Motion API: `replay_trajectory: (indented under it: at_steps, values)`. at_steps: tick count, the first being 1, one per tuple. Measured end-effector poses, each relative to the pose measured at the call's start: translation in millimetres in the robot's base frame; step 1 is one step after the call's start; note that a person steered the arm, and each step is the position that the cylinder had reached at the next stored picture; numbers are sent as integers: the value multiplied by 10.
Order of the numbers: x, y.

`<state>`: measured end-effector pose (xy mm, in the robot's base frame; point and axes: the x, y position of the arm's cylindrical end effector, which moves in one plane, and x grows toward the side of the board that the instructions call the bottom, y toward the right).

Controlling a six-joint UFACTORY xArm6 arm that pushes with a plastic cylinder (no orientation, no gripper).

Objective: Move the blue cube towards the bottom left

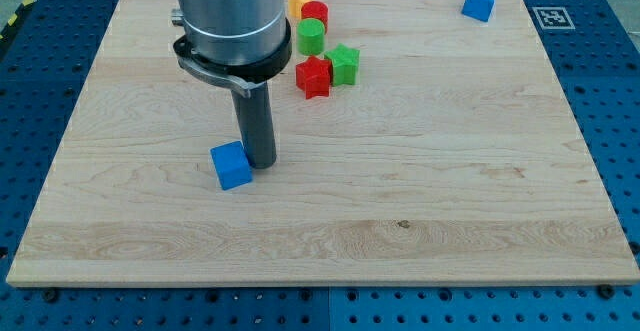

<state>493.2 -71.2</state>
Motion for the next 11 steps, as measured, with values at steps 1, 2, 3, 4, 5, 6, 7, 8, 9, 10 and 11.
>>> replay_trajectory:
  at_steps: [1, 2, 3, 4, 5, 6, 7, 8, 9, 10, 11]
  values:
    - [-53, -21]
    - [-76, -21]
    - [-111, -21]
    - [-317, -21]
    - [-325, -71]
    - [-267, -132]
    - [-107, -130]
    - [32, -237]
    - [112, -315]
    - [319, -99]
    - [360, -232]
